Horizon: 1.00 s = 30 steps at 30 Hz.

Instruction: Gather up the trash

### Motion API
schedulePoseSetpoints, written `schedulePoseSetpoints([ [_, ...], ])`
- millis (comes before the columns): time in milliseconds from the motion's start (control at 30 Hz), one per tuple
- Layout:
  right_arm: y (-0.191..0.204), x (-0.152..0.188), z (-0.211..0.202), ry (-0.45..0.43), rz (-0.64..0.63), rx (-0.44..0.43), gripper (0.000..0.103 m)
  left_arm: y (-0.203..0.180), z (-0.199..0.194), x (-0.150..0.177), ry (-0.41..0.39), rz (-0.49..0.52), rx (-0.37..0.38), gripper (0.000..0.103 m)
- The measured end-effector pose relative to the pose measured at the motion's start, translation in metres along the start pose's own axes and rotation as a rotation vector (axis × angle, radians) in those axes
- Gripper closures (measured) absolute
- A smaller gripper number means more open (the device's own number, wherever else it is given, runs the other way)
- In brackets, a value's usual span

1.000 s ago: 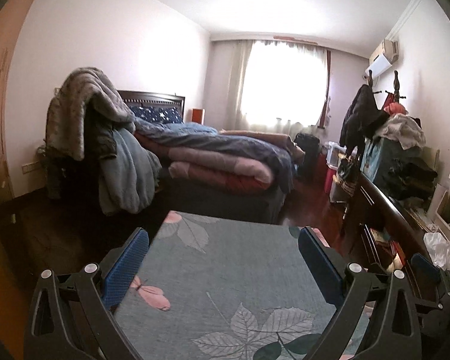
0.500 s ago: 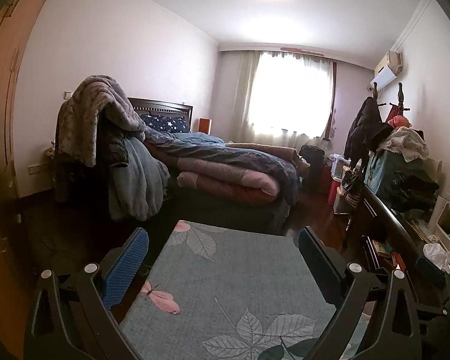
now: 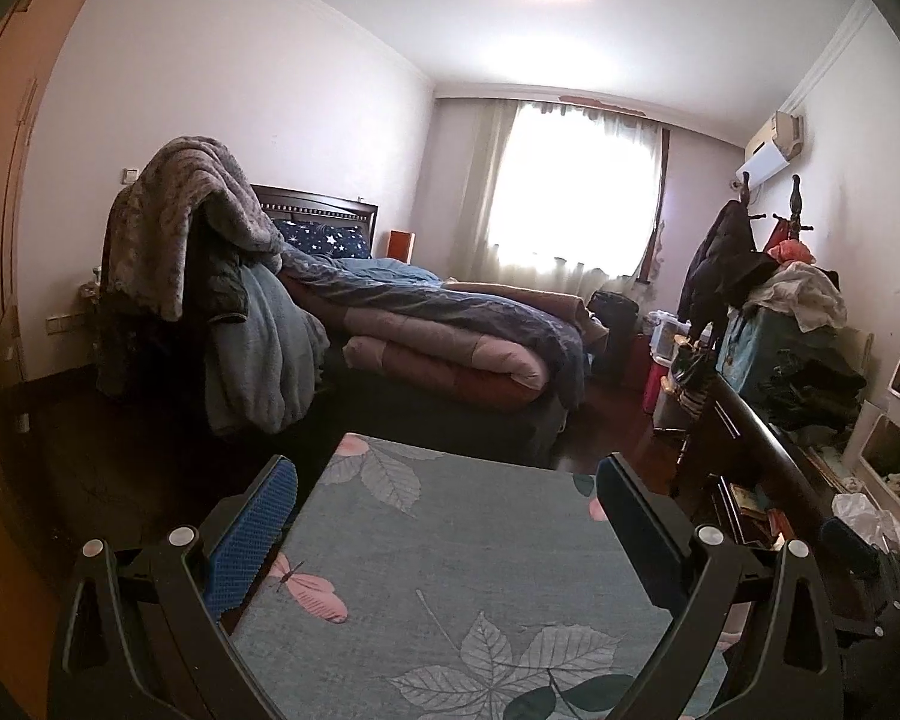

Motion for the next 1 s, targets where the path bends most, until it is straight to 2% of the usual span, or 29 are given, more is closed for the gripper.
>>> schedulePoseSetpoints([
  [1000,-0.0034,0.0075,0.0004,0.018,-0.019,0.006,0.003,0.001,0.0003,0.0028,-0.001,-0.009,-0.011,0.004],
])
Point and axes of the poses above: each gripper's, at about its wrist camera, not at the fingertips, and z roughly the way its jaws point, y to its left, x to its underside, the point moved 6 cm from there along z, roughly the way its jaws point, and after that the axes turned 13 degrees about z, right-handed, at the moved point
